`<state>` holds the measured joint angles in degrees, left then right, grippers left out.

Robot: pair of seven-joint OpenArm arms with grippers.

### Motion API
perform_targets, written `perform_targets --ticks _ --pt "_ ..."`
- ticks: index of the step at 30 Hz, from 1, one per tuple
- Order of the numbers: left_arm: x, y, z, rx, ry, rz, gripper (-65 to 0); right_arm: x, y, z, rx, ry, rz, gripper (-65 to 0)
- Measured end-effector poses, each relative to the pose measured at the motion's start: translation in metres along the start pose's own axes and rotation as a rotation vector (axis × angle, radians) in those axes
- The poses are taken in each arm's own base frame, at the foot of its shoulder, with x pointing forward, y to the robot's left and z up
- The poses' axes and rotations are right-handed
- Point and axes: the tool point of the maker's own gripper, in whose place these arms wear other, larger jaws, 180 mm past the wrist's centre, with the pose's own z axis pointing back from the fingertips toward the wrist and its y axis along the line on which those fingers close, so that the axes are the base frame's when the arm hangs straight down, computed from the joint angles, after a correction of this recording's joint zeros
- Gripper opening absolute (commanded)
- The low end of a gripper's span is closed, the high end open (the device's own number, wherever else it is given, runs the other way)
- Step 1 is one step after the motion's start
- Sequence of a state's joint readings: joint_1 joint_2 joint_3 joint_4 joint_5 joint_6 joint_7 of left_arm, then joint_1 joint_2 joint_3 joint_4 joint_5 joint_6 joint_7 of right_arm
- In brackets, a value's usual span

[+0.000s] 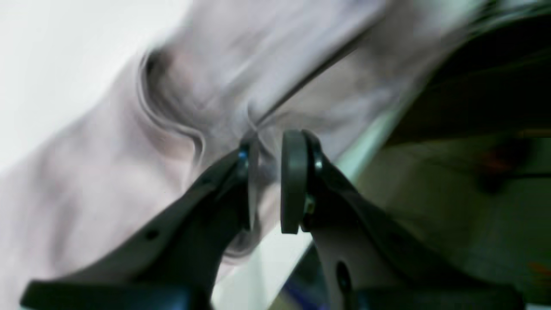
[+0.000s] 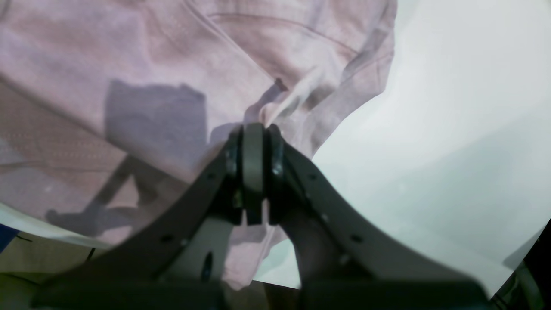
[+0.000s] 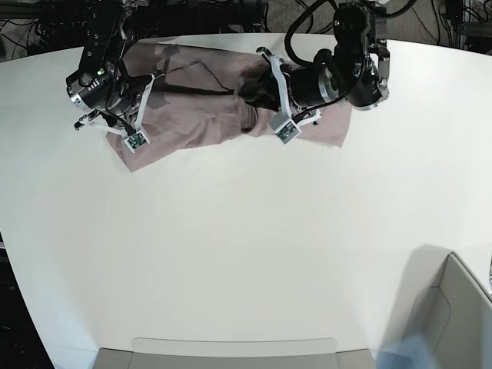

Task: Fold the T-shirt properly
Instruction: 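Carry the folded end with the left gripper over the strip toward the right gripper, then release the left gripper and regrasp the strip end with the right gripper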

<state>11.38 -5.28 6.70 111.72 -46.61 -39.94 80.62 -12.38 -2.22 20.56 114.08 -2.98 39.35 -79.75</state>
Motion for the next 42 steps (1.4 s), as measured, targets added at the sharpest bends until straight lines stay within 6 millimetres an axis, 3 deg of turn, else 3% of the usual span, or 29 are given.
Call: perform_targets --ticks 1,6,9,14,20,23,29,32,37,42 --pt "0.001 -0.001 0.002 -0.013 -0.006 -0.002 -54.1 0.0 0.0 0.0 0.0 0.0 0.0 -65.0" --pt "0.012 0.032 0.02 0.082 -0.037 0.0 -54.1 0.0 0.0 0.0 0.001 -0.001 0.0 -65.0" --pt "0.003 0.05 0.028 0.125 -0.037 0.065 -54.1 0.001 0.0 0.0 -0.001 -0.001 0.0 -65.0" --pt "-0.004 0.084 0.059 0.247 -0.086 0.147 -54.1 0.001 -0.003 0.001 -0.006 -0.001 -0.007 -65.0" --pt "-0.009 0.092 0.07 0.276 -0.074 0.145 -54.1 0.024 -0.017 0.02 0.032 -0.183 -0.125 -41.0" --pt "-0.012 0.096 0.074 0.292 -0.065 0.146 -54.1 0.025 -0.033 0.031 0.071 -0.303 -0.249 -33.4" --pt "-0.02 0.093 0.071 0.283 -0.05 0.16 -54.1 0.005 -0.062 0.045 0.045 -0.355 -0.318 -31.7" --pt "-0.025 0.097 0.066 0.265 -0.048 0.195 -54.1 -0.01 -0.054 0.038 0.066 -0.305 -0.331 -31.8" --pt "-0.057 0.104 0.053 0.234 0.015 0.3 -54.1 -0.028 -0.035 0.011 0.171 -0.242 -0.389 -31.8" --pt "-0.052 0.103 0.053 0.227 0.0 0.297 -54.1 -0.063 -0.039 -0.006 0.184 -0.17 -0.524 -31.8"
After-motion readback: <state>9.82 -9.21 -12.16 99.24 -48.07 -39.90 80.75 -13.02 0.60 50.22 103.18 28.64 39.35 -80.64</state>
